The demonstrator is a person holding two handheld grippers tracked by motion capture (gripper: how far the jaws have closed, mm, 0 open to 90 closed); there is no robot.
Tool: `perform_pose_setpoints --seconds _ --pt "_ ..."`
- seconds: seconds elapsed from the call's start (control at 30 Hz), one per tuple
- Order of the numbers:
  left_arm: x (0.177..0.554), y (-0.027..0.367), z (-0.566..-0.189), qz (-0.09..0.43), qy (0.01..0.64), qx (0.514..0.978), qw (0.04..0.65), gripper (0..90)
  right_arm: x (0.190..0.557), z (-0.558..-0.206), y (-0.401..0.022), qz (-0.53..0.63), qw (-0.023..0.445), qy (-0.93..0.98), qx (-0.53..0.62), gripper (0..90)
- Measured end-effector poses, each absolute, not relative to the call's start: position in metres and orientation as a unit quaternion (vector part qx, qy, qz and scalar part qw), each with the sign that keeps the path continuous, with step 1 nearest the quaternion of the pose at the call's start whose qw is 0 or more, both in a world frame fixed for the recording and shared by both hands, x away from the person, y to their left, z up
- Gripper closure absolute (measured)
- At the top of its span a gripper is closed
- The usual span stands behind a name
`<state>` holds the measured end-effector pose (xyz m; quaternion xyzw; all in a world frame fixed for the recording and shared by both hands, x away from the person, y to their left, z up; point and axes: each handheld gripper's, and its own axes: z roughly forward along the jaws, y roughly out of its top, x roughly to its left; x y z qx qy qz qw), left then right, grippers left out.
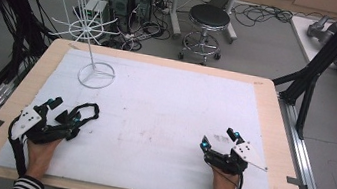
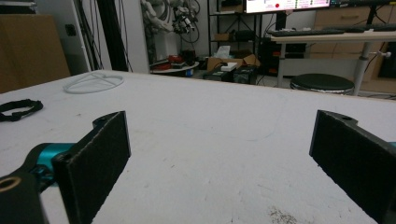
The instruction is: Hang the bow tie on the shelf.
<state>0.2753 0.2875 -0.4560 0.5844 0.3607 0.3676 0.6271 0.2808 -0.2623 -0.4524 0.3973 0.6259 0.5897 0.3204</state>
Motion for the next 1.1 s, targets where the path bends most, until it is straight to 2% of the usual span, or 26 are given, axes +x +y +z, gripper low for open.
perform_pose_setpoints --seconds 0.97,1.1 --pt "0.2754 0.2853 -0.4553 0.382 0.371 0.583 0.613 14.7 0.2804 -0.4526 -0.2627 0.593 0.324 0.623 0.395 4.1" --pt "0.2759 0.2863 -0.4526 0.354 0.384 0.598 0.607 14.6 0.2805 -0.4526 -0.2627 0.592 0.324 0.624 0.394 4.1"
